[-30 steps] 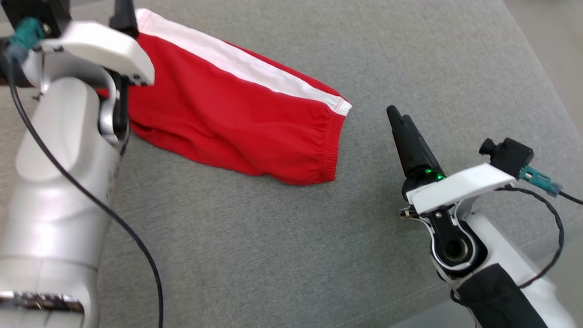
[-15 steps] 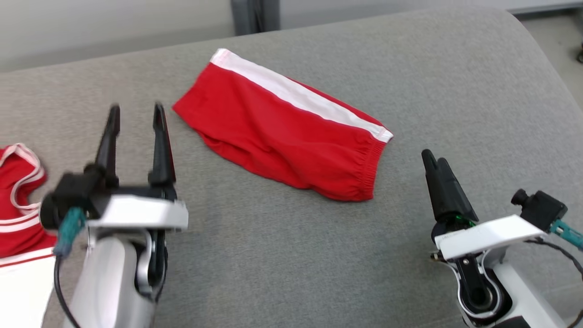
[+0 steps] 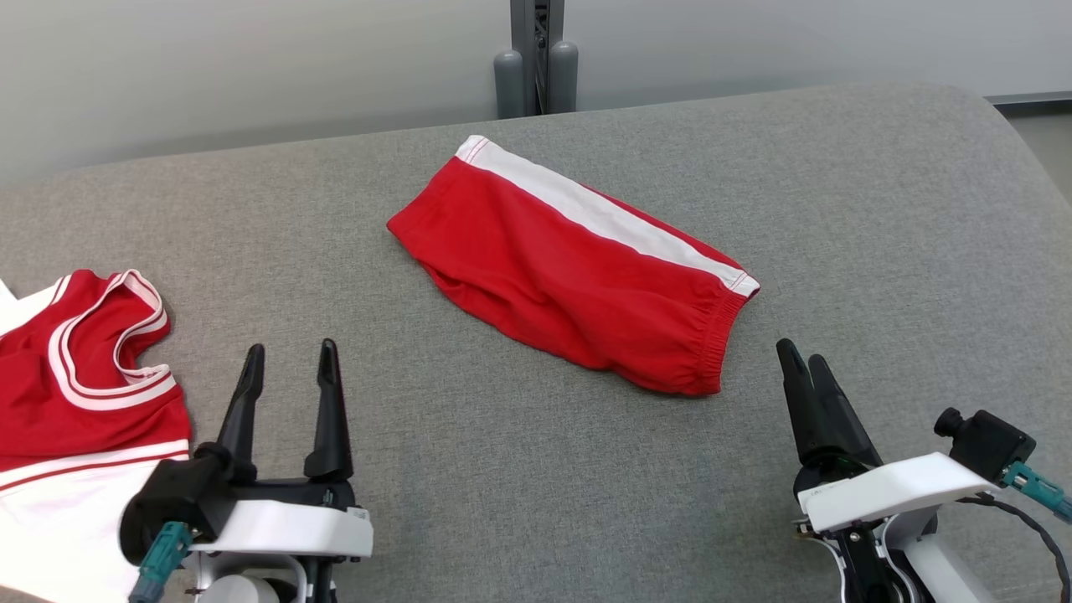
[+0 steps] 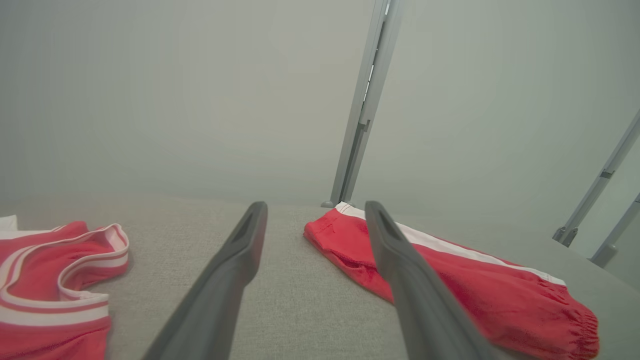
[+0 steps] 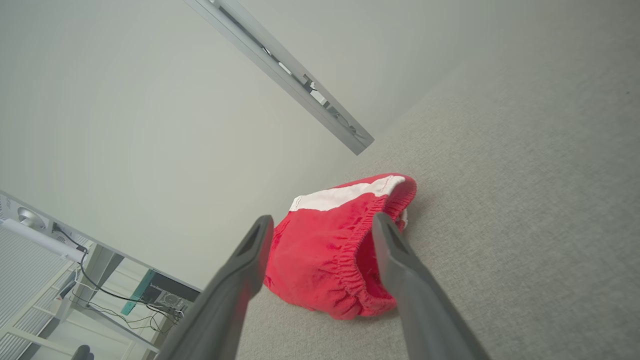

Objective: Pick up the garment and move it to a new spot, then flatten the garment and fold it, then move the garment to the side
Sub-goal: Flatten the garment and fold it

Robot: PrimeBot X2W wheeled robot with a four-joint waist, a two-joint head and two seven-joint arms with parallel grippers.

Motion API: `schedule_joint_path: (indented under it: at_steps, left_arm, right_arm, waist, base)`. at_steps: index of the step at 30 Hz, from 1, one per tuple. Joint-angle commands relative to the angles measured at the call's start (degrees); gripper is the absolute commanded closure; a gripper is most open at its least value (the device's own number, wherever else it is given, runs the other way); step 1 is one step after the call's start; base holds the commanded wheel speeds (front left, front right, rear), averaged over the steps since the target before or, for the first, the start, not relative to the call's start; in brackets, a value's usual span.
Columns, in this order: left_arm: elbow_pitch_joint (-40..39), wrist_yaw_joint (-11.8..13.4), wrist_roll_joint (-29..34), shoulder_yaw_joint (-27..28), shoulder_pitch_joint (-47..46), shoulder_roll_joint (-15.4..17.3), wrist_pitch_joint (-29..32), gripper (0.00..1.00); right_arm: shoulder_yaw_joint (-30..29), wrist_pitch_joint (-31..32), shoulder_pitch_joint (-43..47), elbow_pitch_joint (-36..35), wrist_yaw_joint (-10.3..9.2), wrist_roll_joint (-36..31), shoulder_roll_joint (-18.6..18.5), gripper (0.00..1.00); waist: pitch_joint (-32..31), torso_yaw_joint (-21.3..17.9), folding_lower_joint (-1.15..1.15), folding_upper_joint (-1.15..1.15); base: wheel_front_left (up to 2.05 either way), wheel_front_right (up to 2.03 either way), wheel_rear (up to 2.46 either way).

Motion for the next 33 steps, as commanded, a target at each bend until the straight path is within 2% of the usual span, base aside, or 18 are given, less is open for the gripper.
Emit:
schedule_joint_path:
  at_steps: [1, 9, 17, 27, 33]
  left_arm:
    - [-0.5, 0.3, 0.2, -0.2, 0.3, 0.1, -0.1, 0.0]
    - [-1.7, 1.0, 0.6, -1.2, -0.5, 0.2, -0.1, 0.0]
    - [-1.2, 0.6, 1.0, -1.7, -0.9, 0.2, -0.1, 0.0]
    - [2.2, -0.5, 1.1, -4.8, -2.7, 0.2, -0.1, 0.0]
    - [3.0, -0.7, 1.2, -6.1, -4.1, 0.2, -0.1, 0.0]
  right_arm:
    - [-0.1, 0.1, 0.6, 0.1, 0.04, 0.2, -0.1, 0.0]
    - [0.2, 0.1, -0.3, 1.3, 0.05, 0.7, -0.1, 0.0]
    - [0.0, 0.4, -1.1, 1.9, 0.04, 1.6, 0.1, 0.0]
    - [-0.9, 7.5, -5.9, 6.5, 0.04, 8.1, -0.5, 0.0]
    - [-0.6, 11.0, -10.6, 12.1, 0.05, 7.9, -1.3, 0.0]
  waist:
    - [-0.1, 0.1, 0.0, 0.0]
    - [0.1, 0.3, 0.0, 0.0]
    - [1.2, 0.7, 0.0, 0.0]
    - [5.3, 3.0, 0.0, 0.0]
    - [8.0, 5.5, 0.0, 0.0]
  base:
    - [0.0, 0.0, 0.0]
    - [0.0, 0.0, 0.0]
    - [0.0, 0.0, 0.0]
    - [0.0, 0.0, 0.0]
    - [0.0, 0.0, 0.0]
